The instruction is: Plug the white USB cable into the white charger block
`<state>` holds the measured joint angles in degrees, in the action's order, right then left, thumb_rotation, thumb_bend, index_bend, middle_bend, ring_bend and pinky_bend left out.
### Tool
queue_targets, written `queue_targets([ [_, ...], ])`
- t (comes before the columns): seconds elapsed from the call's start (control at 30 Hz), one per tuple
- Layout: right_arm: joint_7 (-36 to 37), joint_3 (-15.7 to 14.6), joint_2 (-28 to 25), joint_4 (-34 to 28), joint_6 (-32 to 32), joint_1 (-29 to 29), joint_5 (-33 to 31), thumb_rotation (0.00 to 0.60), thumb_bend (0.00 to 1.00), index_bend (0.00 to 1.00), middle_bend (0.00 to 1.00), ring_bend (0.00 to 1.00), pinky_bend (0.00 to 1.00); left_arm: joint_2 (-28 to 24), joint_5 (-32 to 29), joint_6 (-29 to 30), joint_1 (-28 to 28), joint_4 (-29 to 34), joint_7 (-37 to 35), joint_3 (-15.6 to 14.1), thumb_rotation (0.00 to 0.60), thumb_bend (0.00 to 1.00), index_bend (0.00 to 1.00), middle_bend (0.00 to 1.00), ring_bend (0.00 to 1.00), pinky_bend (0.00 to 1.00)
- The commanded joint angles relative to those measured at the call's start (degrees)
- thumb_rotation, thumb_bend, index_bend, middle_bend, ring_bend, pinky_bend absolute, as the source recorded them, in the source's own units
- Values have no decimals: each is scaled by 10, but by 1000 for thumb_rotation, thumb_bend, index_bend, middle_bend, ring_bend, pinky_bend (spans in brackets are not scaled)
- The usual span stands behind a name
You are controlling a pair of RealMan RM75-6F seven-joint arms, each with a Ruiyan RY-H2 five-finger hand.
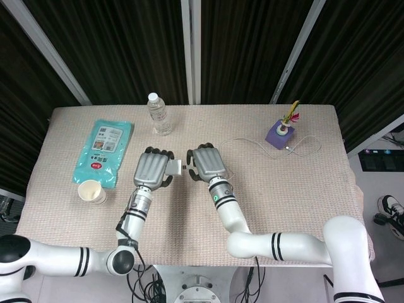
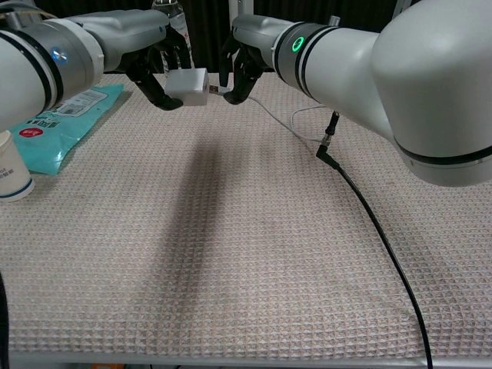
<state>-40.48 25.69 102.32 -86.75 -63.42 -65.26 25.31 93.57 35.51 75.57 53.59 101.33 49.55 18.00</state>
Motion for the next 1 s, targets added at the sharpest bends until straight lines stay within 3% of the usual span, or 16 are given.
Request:
queue_targets([
  [0.03,4,2,1,1,0,-1,-2,600,327,571,533,250,187,3,-1,3,3,-4,3,0,600,293,465,469,280,228],
  [1.0,13,10,25,35,0,-23,-17,600,327,572,529,250,177,14,-31,10,27,-20,38,1,600,293,465,469,280,228],
])
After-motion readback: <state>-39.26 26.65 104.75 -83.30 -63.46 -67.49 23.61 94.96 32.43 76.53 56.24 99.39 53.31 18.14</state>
